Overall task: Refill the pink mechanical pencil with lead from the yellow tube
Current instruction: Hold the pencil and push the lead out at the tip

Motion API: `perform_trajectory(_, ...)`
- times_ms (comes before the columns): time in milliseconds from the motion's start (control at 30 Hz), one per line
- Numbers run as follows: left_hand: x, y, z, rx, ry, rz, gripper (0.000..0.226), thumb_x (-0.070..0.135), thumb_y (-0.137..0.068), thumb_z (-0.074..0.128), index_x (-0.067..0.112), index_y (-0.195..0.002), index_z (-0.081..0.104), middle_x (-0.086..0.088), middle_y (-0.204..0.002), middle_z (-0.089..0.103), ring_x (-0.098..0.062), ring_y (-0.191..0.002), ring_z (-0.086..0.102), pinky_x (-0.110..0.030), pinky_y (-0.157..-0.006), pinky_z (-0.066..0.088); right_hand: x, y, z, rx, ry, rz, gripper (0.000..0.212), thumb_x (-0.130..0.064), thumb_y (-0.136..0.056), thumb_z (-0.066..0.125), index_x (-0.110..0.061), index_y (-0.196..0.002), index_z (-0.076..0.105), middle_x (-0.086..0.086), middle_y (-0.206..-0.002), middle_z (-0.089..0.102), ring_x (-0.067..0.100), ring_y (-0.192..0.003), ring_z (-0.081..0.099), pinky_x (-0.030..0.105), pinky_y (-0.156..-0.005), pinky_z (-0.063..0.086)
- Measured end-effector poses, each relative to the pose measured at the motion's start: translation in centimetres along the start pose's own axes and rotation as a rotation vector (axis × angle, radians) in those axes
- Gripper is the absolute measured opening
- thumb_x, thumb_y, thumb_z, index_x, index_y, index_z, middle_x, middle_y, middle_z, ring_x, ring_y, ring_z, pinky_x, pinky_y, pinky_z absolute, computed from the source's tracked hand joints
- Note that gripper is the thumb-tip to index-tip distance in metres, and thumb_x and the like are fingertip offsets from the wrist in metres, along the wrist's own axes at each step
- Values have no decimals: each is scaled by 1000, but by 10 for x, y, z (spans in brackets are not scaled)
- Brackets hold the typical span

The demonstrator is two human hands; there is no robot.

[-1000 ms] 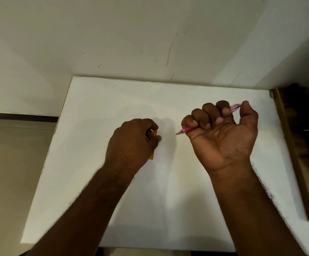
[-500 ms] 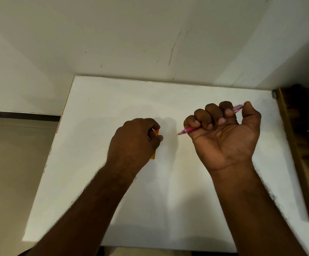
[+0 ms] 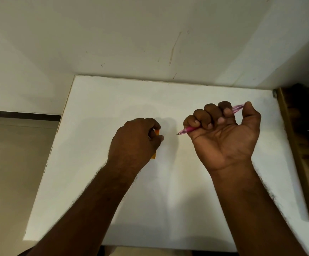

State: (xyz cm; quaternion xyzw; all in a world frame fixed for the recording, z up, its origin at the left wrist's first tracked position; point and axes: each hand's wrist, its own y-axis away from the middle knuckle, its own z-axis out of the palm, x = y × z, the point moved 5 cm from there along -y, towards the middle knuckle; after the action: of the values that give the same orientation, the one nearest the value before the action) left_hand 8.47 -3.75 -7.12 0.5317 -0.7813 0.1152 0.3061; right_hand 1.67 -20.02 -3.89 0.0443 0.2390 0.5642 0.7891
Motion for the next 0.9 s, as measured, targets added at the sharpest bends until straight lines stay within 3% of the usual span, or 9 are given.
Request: perform_trajectory(900,0,0,-1,-17,-7,-12,21,44,-85,72,35,-104,70,14,-85,67,-9,-80,64,-27,-76,52,-4,1,-3,51,5,-38,45,-52,-94,39,-18,-65,41,-4,-58,30,17,-53,25,29,-59,32)
